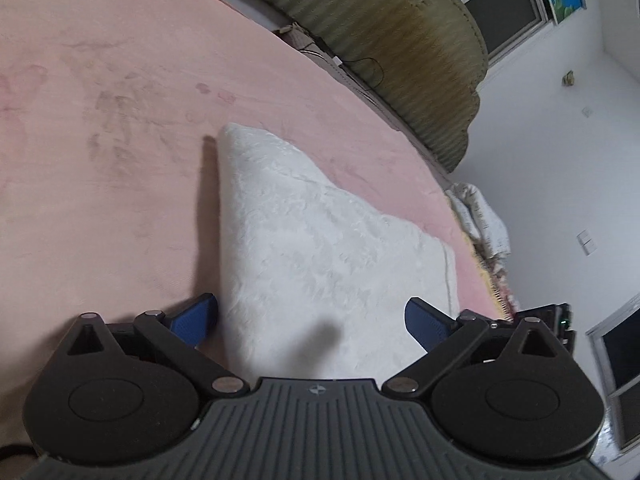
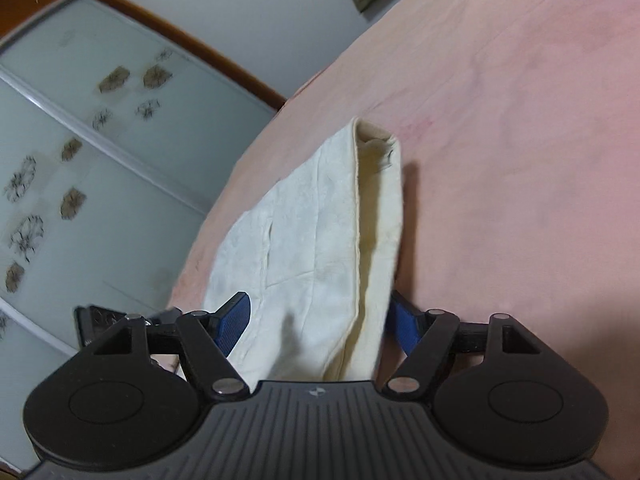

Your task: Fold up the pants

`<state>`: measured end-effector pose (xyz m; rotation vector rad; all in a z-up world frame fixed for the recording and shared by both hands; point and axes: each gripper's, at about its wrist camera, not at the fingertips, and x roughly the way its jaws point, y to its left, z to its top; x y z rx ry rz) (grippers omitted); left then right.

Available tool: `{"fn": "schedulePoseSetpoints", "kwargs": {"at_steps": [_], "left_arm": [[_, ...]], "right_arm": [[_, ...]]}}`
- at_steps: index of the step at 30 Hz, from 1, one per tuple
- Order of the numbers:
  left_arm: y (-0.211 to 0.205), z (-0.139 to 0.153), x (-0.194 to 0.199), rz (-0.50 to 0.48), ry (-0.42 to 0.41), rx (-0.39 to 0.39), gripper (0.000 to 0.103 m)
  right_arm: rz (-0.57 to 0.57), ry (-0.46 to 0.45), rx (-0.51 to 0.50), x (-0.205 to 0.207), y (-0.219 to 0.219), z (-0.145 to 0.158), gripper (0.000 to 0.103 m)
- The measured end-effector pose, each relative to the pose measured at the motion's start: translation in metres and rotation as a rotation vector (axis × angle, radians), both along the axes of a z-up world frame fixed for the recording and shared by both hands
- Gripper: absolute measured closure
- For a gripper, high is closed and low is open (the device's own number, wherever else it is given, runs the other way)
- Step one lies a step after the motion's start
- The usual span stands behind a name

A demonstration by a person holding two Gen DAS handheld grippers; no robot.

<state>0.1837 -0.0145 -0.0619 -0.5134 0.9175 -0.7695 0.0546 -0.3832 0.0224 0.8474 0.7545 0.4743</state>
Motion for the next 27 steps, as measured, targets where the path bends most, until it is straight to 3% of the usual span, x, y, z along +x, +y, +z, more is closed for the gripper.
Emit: {"fn": "schedulePoseSetpoints", "kwargs": {"at_steps": [3,6,8,10,12,13,15,20,24,27], "left_arm": [[-0.012,-0.002,0.011,0.012,0.025,-0.031,0.003],[-0.028,0.002,0.01,-0.004,-0.015,0.024,0.007],[-0.036,0.007,-0.001,-0.027,-0.094,0.097,0.023],[-0.036,0.012,-0.012,-0.002,-0.16,0.188,0.059],[-0.028,0.012,-0.016,0.015,-0.162,0.178,0.079],[-0.024,0.013,-0.017,0.021,-0.165,0.163,0.084],[-0.023,0.019,-0.025,0.034,-0.207,0.168,0.088],[-0.031,0.046,-0.045,0.056,-0.395,0.264,0.089],[-0.021,0.074,-0.029,0.117,-0.483,0.286,0.089],[-0.015,0.085,-0.006,0.144,-0.506,0.329,0.087]], "right_arm": [[0.012,-0.008,0.008,0.018,0.006,0.001,0.028],[0.01,-0.018,-0.032,0.028,0.017,0.003,0.03],[-0.006,-0.011,-0.074,0.026,0.022,0.005,0.051],[-0.018,-0.016,-0.082,0.02,0.025,0.005,0.059],[-0.026,-0.038,-0.082,0.011,0.027,0.007,0.065],[-0.031,-0.05,-0.086,0.008,0.029,0.01,0.068],[-0.035,-0.071,-0.105,0.003,0.034,0.017,0.069],[-0.023,-0.151,-0.15,0.003,0.045,0.049,0.071],[0.003,-0.244,-0.194,0.025,0.057,0.075,0.072],[0.001,-0.26,-0.191,0.058,0.068,0.083,0.072]]}}
